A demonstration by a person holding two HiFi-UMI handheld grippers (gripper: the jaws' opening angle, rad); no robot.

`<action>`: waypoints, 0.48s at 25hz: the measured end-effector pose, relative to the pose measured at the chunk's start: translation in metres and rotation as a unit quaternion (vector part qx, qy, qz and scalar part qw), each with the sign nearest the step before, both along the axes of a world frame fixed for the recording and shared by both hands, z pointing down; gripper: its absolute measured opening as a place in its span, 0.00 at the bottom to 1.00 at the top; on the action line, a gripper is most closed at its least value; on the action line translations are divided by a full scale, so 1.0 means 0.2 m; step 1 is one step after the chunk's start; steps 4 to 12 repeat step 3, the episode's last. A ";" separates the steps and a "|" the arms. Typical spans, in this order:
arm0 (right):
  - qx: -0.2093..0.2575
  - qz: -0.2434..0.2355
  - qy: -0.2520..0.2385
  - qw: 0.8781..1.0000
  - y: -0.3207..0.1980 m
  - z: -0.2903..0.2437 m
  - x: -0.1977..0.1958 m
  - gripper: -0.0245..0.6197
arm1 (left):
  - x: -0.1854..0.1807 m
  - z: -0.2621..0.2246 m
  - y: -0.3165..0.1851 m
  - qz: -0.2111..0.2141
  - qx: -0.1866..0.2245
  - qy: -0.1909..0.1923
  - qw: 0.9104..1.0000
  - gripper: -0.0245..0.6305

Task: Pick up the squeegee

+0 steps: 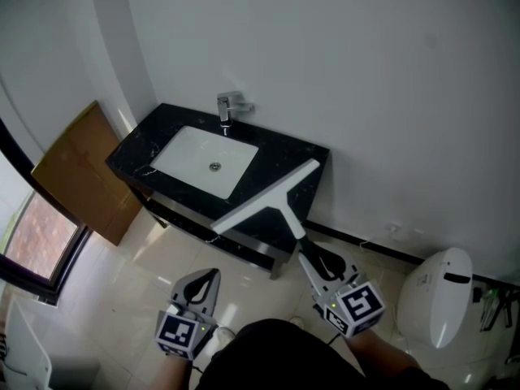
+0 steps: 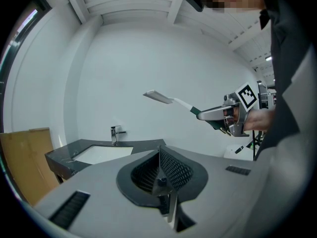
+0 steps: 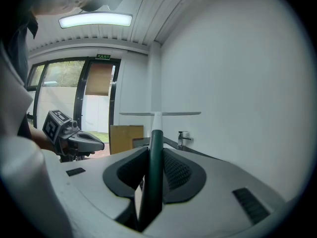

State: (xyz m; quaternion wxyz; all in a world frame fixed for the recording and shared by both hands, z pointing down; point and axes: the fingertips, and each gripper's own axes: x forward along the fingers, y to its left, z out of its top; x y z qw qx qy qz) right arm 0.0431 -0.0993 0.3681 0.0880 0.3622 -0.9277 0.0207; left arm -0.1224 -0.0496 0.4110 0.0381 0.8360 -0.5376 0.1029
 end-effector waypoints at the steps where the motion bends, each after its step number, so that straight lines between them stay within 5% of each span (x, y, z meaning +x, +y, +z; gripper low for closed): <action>1: -0.001 0.000 0.000 1.000 0.00 0.00 0.00 0.19 | 0.00 0.00 0.00 0.000 0.001 -0.001 1.000 0.04; 12: -0.001 -0.001 0.000 1.000 0.00 0.00 -0.01 0.19 | -0.01 0.01 0.00 0.000 0.001 -0.001 1.000 0.04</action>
